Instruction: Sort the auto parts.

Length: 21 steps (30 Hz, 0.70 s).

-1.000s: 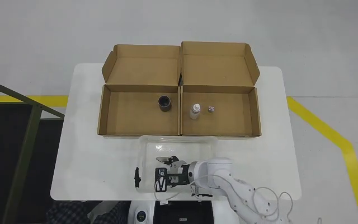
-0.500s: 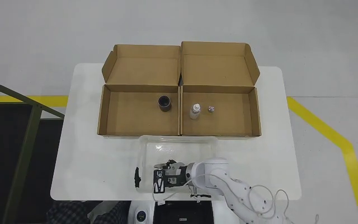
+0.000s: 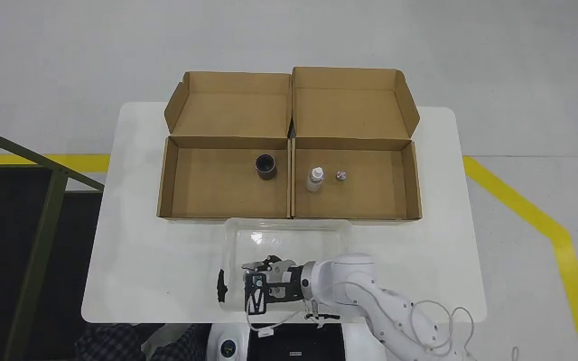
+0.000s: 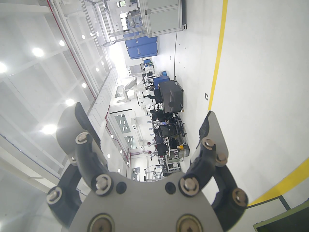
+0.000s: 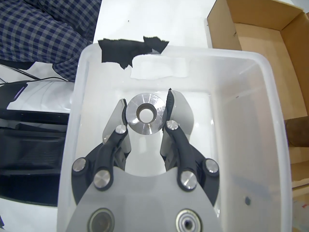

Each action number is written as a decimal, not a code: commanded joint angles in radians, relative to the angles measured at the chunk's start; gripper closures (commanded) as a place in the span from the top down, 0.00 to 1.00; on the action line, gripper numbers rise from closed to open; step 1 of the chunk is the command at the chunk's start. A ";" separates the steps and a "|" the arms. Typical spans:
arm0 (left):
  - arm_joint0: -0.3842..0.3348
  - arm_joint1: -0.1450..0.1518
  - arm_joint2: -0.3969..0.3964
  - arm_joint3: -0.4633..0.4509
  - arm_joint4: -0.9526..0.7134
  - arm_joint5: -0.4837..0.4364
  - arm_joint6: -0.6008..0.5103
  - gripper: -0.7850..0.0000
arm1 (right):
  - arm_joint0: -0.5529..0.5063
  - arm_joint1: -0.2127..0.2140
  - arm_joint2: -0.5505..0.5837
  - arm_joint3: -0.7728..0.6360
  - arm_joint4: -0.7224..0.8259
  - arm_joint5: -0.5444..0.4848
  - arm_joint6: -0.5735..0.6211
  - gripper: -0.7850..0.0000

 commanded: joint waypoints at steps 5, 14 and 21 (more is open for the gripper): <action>0.000 0.000 0.000 0.000 0.000 0.000 0.000 1.00 | -0.018 0.008 0.034 -0.055 0.037 0.020 -0.020 0.00; 0.000 0.000 0.000 0.000 0.000 0.000 0.000 1.00 | -0.051 0.019 0.118 -0.117 0.132 0.087 -0.084 0.00; 0.000 0.000 0.000 0.000 0.000 0.000 0.000 1.00 | -0.043 0.024 0.180 -0.114 0.238 0.100 -0.140 0.00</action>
